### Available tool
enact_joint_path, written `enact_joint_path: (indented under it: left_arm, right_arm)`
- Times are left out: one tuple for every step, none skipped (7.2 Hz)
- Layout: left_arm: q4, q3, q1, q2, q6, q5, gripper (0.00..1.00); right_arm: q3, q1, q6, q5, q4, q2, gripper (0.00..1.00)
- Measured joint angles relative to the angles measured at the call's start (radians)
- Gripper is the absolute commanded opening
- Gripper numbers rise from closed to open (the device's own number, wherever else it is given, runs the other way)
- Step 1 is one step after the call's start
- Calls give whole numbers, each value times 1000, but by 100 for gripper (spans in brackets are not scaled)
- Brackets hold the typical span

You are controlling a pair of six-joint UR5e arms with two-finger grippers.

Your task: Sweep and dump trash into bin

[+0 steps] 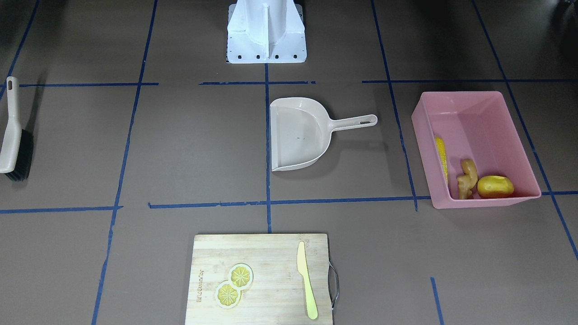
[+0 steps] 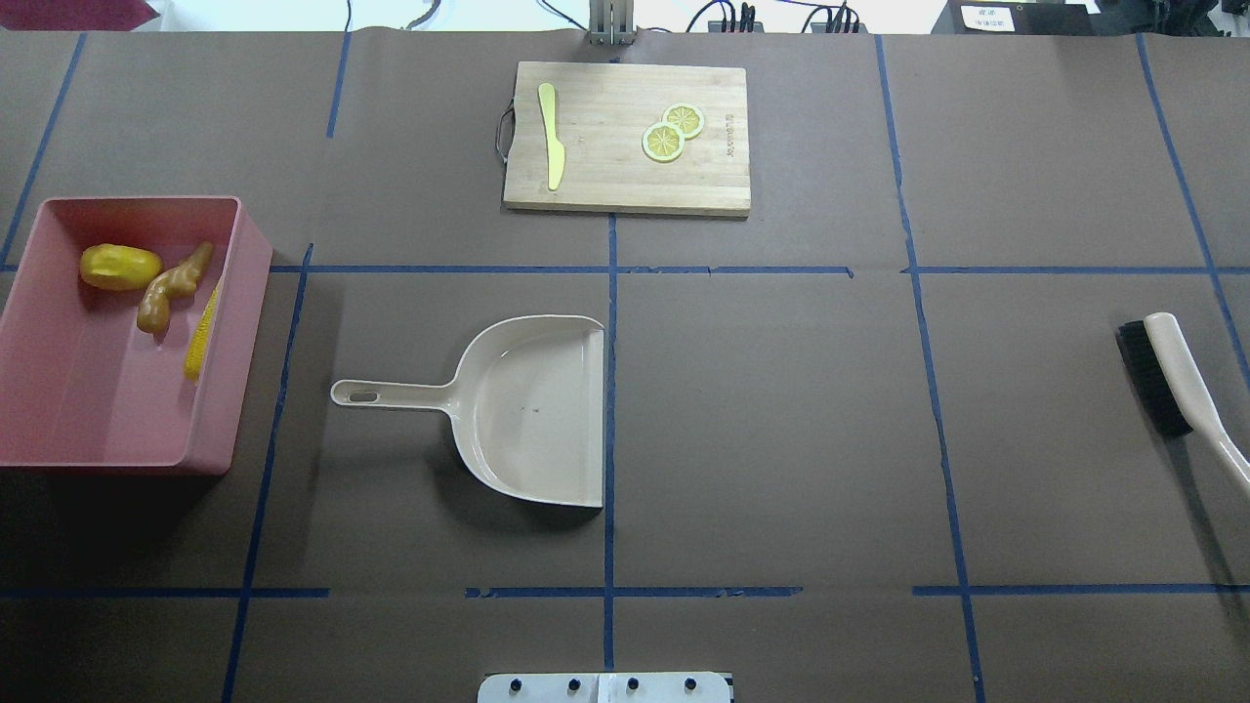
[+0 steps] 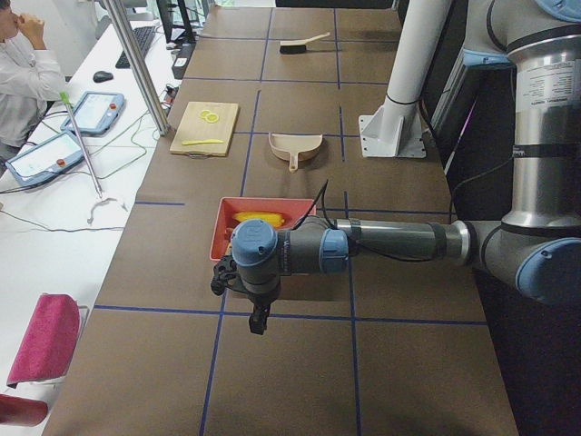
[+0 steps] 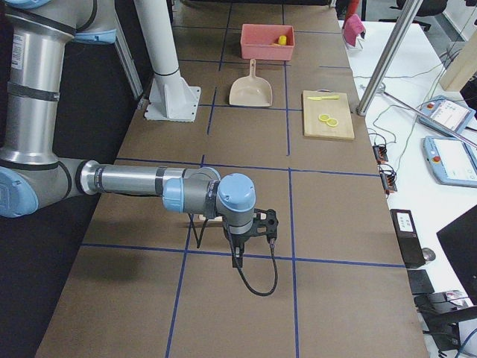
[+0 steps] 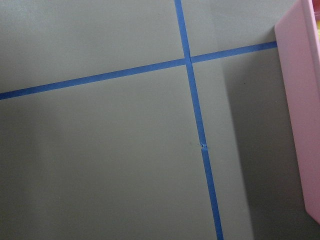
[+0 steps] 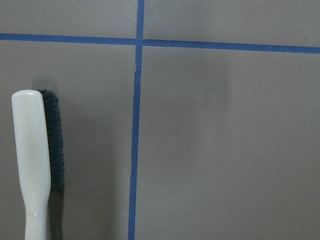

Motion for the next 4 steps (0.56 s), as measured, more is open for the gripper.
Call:
enact_joint_path:
  left_arm:
    - [0,-3,0,1,0,0,100]
    - [0,-5,0,1,0,-1,100]
    - [0,-7,1,1,0,-1,100]
    - [0,-7,1,0,0,-1,100]
  right_arm:
    - [0,-8,16,1,1,0,100]
    - [1,-15,33,1,2,1,100]
    - [1,-22,40,0,2,1,100]
    - [1,-32,42,-1,3,1,100]
